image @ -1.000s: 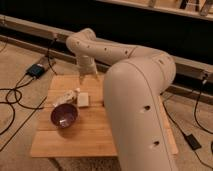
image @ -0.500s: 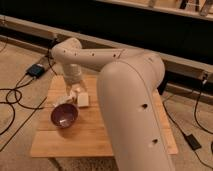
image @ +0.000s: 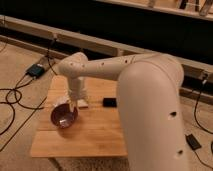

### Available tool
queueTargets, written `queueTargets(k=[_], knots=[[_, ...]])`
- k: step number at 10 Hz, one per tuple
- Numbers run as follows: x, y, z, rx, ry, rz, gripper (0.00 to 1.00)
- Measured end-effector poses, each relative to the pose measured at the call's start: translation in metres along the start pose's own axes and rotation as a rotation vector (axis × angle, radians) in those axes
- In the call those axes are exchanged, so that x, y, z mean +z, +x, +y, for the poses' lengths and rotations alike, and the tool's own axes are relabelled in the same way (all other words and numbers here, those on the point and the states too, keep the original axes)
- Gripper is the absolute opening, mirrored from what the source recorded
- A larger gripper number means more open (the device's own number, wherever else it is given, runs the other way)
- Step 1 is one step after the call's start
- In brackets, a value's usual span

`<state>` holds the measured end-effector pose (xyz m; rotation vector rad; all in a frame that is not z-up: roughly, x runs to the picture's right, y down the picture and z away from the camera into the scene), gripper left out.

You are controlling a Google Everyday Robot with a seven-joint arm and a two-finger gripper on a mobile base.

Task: Move the arm in a circular motion

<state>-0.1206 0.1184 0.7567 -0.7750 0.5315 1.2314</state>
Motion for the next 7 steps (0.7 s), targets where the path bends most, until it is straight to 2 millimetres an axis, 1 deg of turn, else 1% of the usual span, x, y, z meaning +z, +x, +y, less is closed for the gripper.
queueTargets(k=[1, 2, 4, 6, 7], knots=[[0.005, 0.012, -0.011, 0.034, -0.011, 0.007, 0.65], [0.007, 0.023, -0.027, 0.084, -0.025, 0.002, 0.65], [0.005, 0.03, -0.051, 0.151, -0.039, -0.023, 0.65], [0.0, 0.03, -0.071, 0.211, -0.052, -0.057, 0.65], [0.0, 0.03, -0.069, 0.207, -0.054, -0.057, 0.65]])
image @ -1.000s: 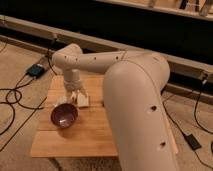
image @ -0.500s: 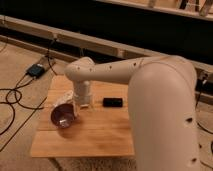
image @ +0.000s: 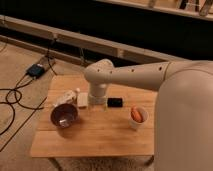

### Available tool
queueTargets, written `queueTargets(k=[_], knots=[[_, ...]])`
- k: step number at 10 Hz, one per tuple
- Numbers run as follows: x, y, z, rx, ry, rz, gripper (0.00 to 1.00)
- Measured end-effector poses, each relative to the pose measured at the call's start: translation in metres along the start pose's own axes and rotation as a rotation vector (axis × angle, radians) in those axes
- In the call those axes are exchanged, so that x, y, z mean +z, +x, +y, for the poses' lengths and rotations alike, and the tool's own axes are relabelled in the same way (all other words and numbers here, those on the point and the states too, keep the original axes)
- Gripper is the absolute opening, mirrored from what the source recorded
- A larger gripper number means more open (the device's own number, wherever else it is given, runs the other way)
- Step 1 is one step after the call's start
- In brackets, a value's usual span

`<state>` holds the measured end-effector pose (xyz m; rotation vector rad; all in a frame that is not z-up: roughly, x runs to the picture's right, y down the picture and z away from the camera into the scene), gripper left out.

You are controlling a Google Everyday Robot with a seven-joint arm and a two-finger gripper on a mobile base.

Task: Move the arm in a circular motion

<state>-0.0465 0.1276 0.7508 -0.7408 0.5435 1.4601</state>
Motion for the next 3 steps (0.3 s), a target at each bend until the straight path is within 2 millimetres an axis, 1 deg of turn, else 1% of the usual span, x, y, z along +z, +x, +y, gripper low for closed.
queueTargets(k=[1, 3], knots=[[0.0002, -0.0005, 0.0028, -0.003, -0.005, -0.003, 0.65], [0.0001, -0.0004, -0.0004, 0.002, -0.002, -0.002, 0.65]])
